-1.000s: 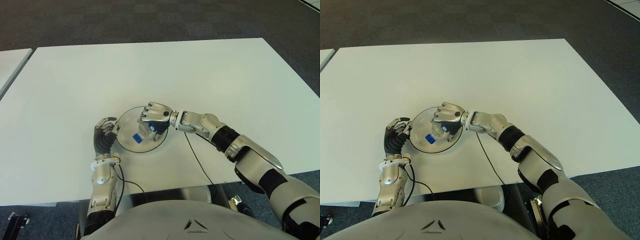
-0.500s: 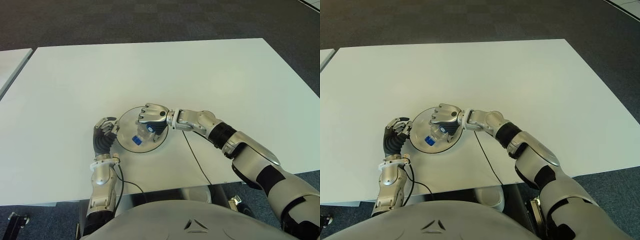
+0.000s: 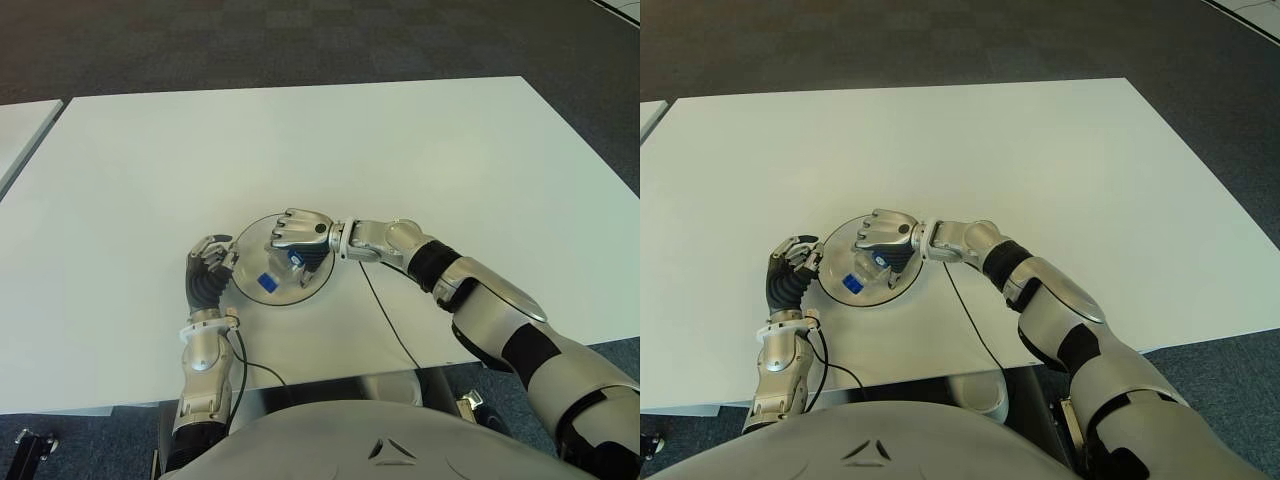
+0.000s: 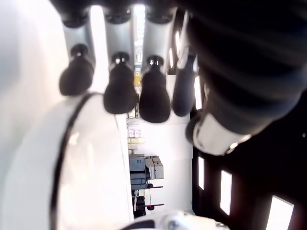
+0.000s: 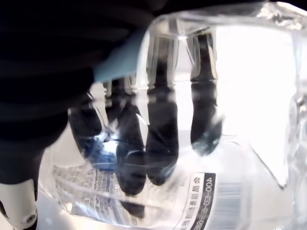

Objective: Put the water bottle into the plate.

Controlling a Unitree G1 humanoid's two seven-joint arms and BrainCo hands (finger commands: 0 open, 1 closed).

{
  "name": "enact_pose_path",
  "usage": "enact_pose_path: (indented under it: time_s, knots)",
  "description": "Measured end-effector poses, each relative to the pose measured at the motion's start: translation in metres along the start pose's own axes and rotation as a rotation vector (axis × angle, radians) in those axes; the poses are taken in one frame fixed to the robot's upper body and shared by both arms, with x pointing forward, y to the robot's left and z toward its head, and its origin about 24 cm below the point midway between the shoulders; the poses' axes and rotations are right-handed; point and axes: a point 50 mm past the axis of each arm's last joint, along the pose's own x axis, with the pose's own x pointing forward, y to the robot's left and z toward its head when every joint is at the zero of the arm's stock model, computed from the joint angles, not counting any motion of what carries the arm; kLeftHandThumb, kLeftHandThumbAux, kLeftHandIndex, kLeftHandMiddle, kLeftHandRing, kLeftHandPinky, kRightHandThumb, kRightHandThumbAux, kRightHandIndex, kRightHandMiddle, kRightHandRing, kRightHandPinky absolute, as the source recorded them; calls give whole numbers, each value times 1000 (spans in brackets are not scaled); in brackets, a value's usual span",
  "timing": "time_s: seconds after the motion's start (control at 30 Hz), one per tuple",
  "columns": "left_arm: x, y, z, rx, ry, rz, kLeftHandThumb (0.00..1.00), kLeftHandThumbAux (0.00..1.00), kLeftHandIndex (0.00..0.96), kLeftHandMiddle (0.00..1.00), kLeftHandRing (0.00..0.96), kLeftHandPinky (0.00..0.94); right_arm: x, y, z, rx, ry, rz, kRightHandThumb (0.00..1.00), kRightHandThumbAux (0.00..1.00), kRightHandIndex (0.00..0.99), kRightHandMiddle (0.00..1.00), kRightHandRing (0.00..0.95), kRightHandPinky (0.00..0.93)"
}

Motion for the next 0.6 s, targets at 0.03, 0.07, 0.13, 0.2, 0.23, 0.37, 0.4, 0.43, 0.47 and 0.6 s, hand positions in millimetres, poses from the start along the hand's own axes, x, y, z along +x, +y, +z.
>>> enact_pose_path:
  time_s: [0.03, 0.07, 0.13, 0.2, 0.23, 0.37, 0.4, 0.43, 0.47, 0.6]
  knots:
    - [0, 0, 0, 0, 1, 0, 700, 717, 433, 756, 764, 753, 0, 1, 0, 3, -6, -7, 703, 720, 434, 758, 735, 729]
    - [0, 0, 0, 0, 1, -1, 700, 717, 433, 756, 763, 751, 0, 1, 0, 5, -9, -12, 700, 720, 432, 723, 704, 701]
    - [0, 0, 0, 1, 8, -1, 701, 717, 434, 752, 759, 746, 0, 2, 0, 11, -16, -17, 689, 723, 423, 553, 552, 565]
    - [0, 0, -1, 2, 20, 0, 702, 716, 434, 752, 759, 753, 1, 2, 0, 10, -24, -10, 483, 685, 310, 393, 400, 432]
    - [0, 0, -1, 2, 25, 0, 702, 716, 434, 753, 760, 759, 2, 2, -1, 8, -29, -4, 386, 657, 231, 292, 299, 342]
    - [0, 0, -1, 1, 25, 2, 702, 716, 434, 757, 763, 766, 3, 1, -4, -5, -29, 43, 238, 607, 84, 107, 113, 156]
    - [0, 0, -1, 1, 24, 2, 702, 716, 434, 757, 763, 764, 3, 1, -4, -9, -25, 54, 216, 592, 54, 68, 73, 110]
    - [1, 0, 0, 0, 22, 2, 702, 716, 434, 757, 764, 762, 3, 2, -5, -12, -21, 66, 201, 583, 34, 43, 47, 81]
    - [1, 0, 0, 0, 20, 2, 702, 716, 434, 757, 764, 762, 3, 2, -6, -15, -16, 75, 196, 579, 27, 34, 38, 70]
    - [1, 0, 0, 0, 15, 2, 701, 717, 434, 756, 763, 754, 3, 4, -7, -14, 0, 97, 175, 543, 5, 7, 7, 22]
